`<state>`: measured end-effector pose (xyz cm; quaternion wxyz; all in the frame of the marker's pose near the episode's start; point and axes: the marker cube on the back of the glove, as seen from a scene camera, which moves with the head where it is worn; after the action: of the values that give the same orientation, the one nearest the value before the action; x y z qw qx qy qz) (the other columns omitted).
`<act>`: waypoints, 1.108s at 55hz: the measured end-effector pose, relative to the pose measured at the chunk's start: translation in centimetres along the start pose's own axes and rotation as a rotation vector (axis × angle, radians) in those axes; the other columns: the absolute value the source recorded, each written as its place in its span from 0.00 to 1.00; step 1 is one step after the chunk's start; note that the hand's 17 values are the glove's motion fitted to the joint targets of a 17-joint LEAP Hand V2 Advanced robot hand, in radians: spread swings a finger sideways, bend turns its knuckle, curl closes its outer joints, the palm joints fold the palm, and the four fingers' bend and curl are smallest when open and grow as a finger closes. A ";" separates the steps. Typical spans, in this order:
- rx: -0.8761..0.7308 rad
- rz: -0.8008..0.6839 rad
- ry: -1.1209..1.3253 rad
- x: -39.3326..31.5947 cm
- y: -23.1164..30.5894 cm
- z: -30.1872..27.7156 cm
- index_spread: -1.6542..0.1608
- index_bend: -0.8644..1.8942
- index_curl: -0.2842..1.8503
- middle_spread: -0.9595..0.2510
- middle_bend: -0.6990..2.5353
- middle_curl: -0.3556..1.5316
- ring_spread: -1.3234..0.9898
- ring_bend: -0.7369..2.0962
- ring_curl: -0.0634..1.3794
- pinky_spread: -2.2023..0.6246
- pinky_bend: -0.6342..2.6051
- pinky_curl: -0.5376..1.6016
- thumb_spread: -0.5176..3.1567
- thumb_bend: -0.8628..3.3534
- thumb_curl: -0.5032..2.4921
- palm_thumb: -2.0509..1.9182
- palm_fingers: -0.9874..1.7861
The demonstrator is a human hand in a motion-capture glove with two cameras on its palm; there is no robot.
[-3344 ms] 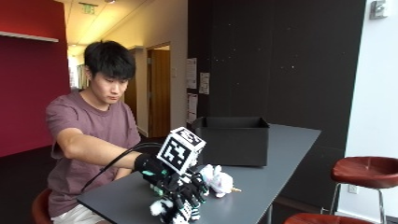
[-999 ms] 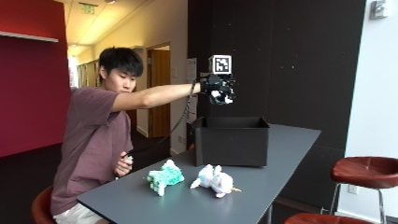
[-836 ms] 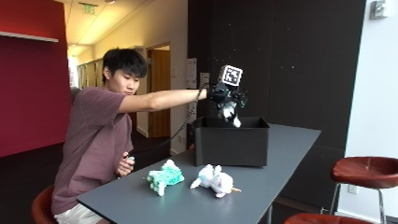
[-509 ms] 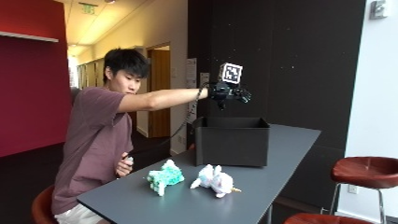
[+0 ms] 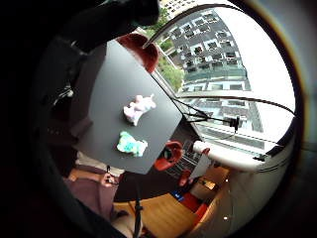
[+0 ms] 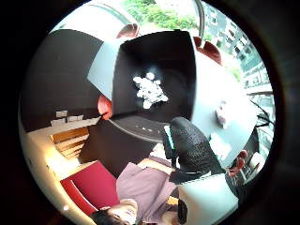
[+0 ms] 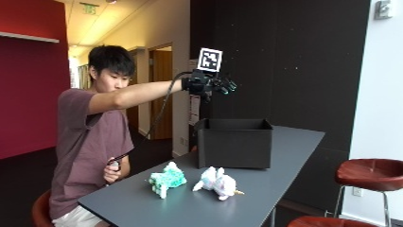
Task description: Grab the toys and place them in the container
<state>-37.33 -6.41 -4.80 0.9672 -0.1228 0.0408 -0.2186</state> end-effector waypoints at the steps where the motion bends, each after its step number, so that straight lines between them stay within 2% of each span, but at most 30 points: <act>1: -0.002 0.025 0.024 0.8 0.5 0.1 0.84 0.32 0.21 0.83 0.25 0.35 0.56 0.39 0.34 0.79 0.49 0.44 0.50 0.20 0.33 0.56 0.25; 5: -0.007 0.101 0.078 3.1 2.0 0.5 0.84 0.32 0.21 0.83 0.26 0.34 0.56 0.39 0.34 0.79 0.49 0.43 0.50 0.20 0.32 0.56 0.25; 11: -0.024 0.200 0.098 8.9 7.4 2.1 0.84 0.32 0.20 0.81 0.26 0.34 0.56 0.39 0.34 0.79 0.49 0.43 0.50 0.20 0.31 0.55 0.25; 16: -0.059 0.153 0.056 12.4 11.2 4.6 0.83 0.32 0.19 0.79 0.26 0.34 0.56 0.39 0.34 0.79 0.48 0.43 0.50 0.20 0.31 0.55 0.26; 24: -0.126 0.231 0.092 17.0 14.0 10.7 0.83 0.32 0.18 0.77 0.26 0.34 0.56 0.40 0.34 0.79 0.48 0.42 0.50 0.20 0.30 0.55 0.27; 28: -0.196 0.148 0.091 18.9 15.1 14.4 0.83 0.33 0.18 0.76 0.27 0.34 0.57 0.39 0.34 0.79 0.48 0.42 0.49 0.20 0.29 0.54 0.27; 33: -0.268 0.237 0.071 20.9 15.0 19.3 0.82 0.33 0.18 0.76 0.27 0.34 0.57 0.39 0.34 0.79 0.48 0.42 0.49 0.20 0.29 0.54 0.27; 38: -0.287 0.145 0.124 22.8 15.0 23.2 0.83 0.33 0.18 0.76 0.27 0.35 0.57 0.39 0.33 0.79 0.47 0.42 0.49 0.20 0.29 0.53 0.28; 44: -0.270 0.188 -0.036 21.8 14.0 27.3 0.83 0.34 0.18 0.76 0.27 0.36 0.56 0.38 0.33 0.79 0.46 0.41 0.48 0.20 0.28 0.53 0.29; 54: -0.316 0.109 -0.087 20.5 13.3 32.6 0.83 0.34 0.19 0.76 0.28 0.37 0.55 0.40 0.34 0.79 0.45 0.41 0.48 0.20 0.28 0.53 0.32; 61: -0.212 0.123 -0.078 20.4 12.7 33.8 0.82 0.37 0.20 0.72 0.29 0.38 0.52 0.43 0.35 0.77 0.45 0.41 0.48 0.21 0.29 0.56 0.38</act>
<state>-9.17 3.28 24.07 0.9613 -0.2298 0.0337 -0.1485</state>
